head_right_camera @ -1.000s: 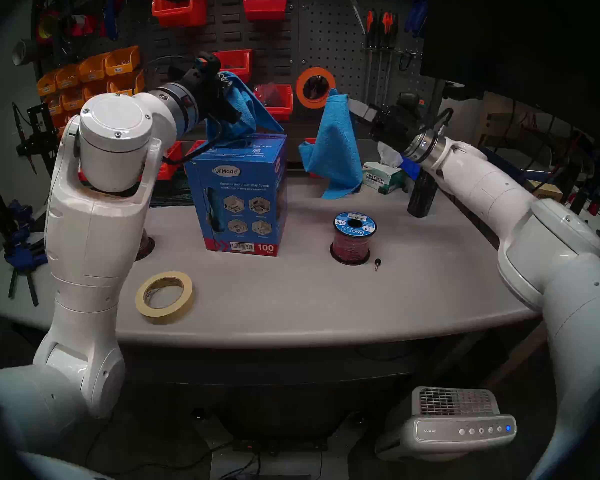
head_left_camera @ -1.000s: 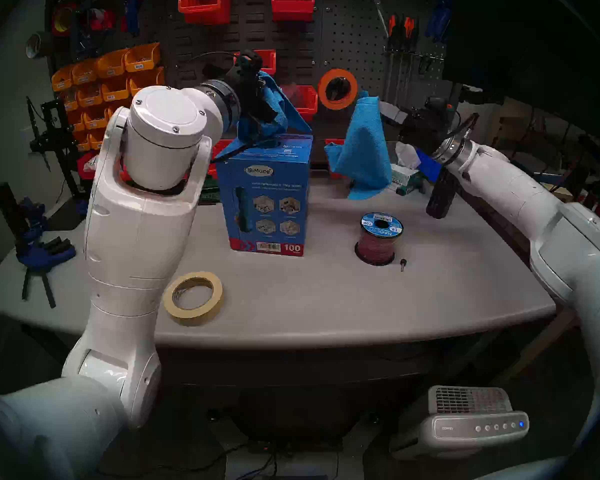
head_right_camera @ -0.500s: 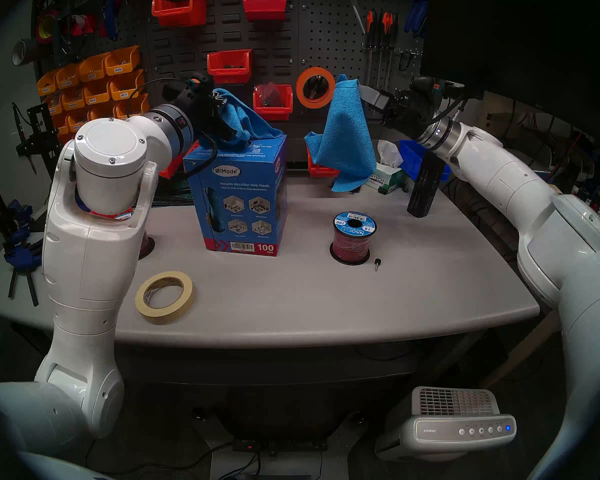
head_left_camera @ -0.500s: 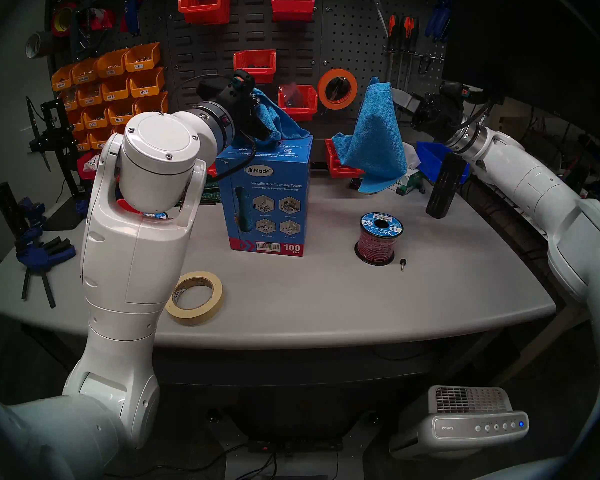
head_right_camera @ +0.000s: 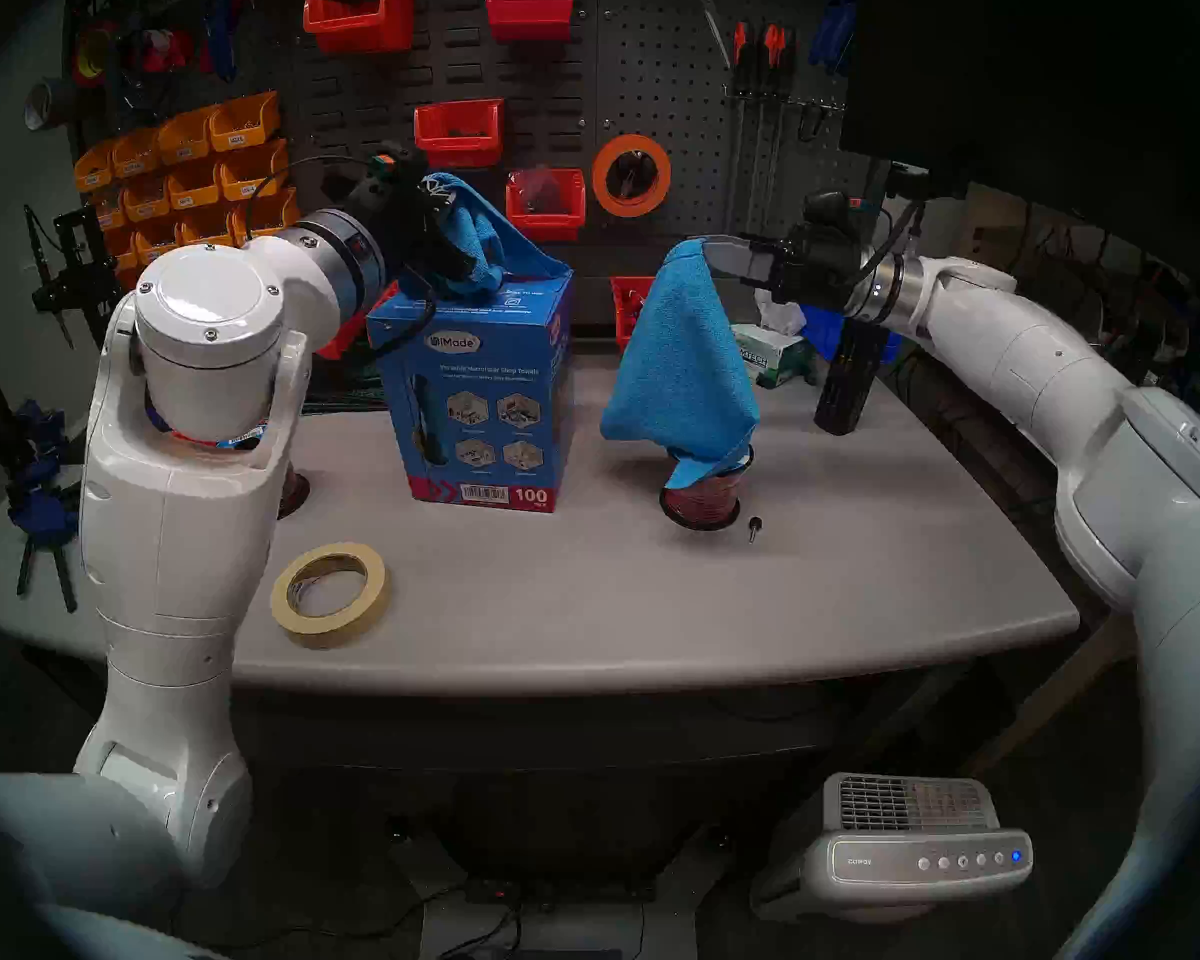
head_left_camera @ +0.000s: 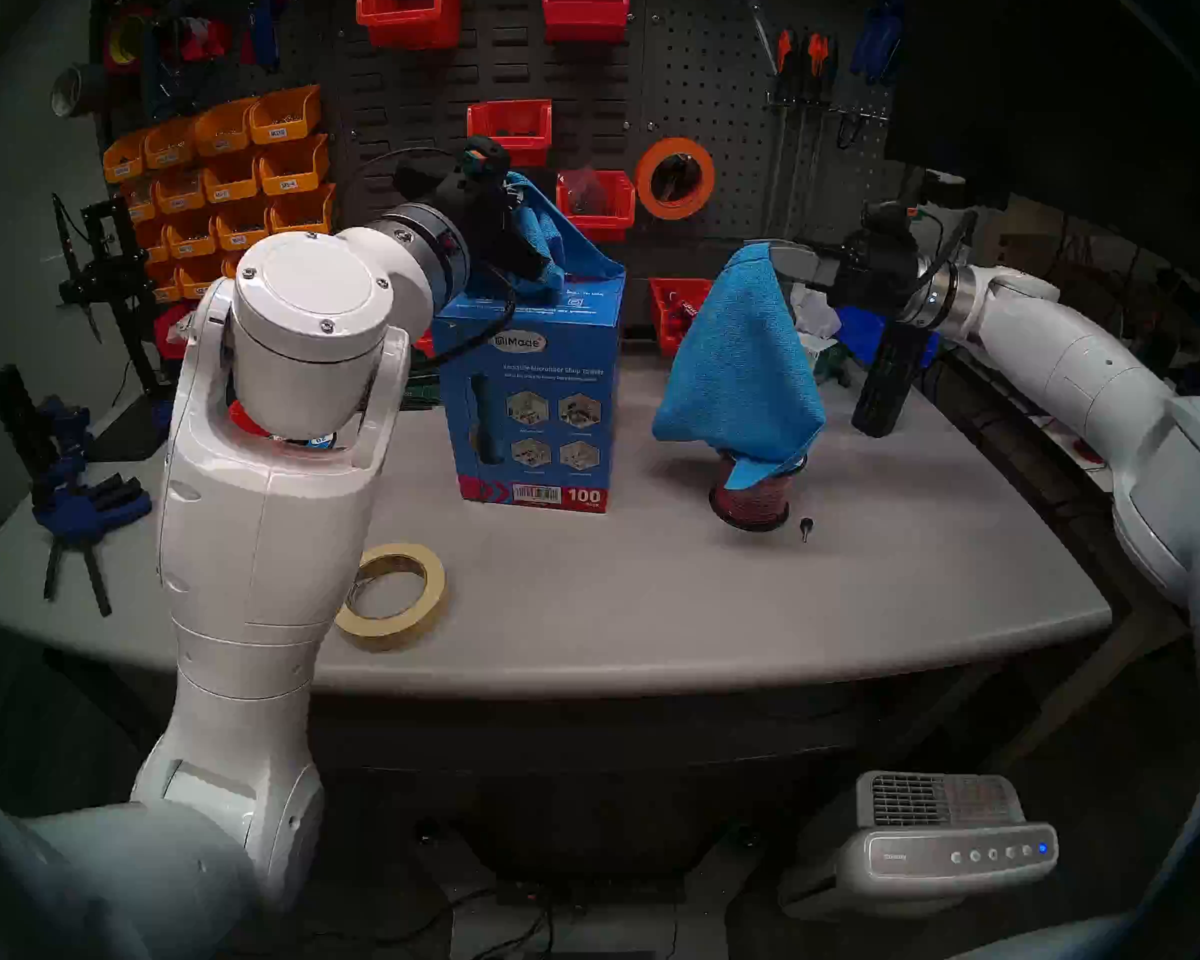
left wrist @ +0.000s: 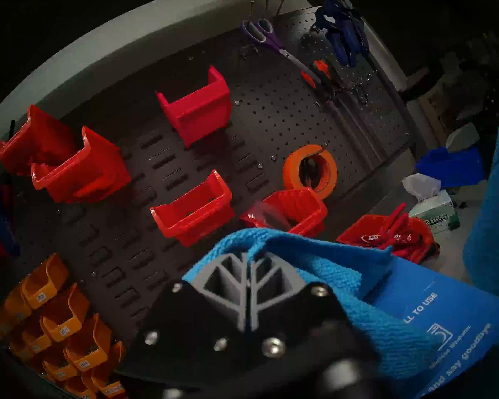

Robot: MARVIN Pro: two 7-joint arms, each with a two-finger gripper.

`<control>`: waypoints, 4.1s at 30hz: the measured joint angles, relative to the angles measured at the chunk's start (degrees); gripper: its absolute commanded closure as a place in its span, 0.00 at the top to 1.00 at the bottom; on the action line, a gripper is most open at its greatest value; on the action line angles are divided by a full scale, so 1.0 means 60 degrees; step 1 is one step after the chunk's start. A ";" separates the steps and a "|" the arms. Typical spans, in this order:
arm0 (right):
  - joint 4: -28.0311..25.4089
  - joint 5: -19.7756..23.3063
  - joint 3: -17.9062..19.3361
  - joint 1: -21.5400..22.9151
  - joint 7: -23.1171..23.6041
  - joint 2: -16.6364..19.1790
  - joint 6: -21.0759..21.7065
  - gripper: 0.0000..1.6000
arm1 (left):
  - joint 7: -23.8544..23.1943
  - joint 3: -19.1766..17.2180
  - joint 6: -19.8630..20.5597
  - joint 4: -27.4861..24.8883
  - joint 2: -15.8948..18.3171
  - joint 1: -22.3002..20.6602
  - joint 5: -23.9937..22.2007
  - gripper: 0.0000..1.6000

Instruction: Take out a shop towel

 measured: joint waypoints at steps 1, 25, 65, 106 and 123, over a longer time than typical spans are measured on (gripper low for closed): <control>-0.0007 -0.0048 0.0051 0.0051 0.0000 -0.0009 0.0050 1.00 | 0.0000 0.0000 0.0000 0.0000 -0.0002 0.0011 -0.0010 0.00; 0.0596 -0.1396 0.0430 0.1404 0.0002 -0.0650 0.1429 1.00 | -0.0909 0.0761 -0.0194 -0.0099 0.0242 -0.0252 -0.0375 0.00; 0.1788 -0.2106 0.0288 0.1692 -0.0001 -0.0974 0.1952 1.00 | -0.5651 0.1234 -0.0958 0.1063 0.2634 -0.2774 0.0022 1.00; 0.2006 -0.2097 0.0339 0.1750 -0.0001 -0.1278 0.2040 1.00 | -0.8521 0.0421 -0.1990 0.1809 0.3247 -0.5429 -0.0127 1.00; 0.2153 -0.2093 0.0344 0.1715 -0.0001 -0.1442 0.2030 1.00 | -0.8297 -0.0654 -0.1689 0.1390 0.3399 -0.5864 -0.1118 1.00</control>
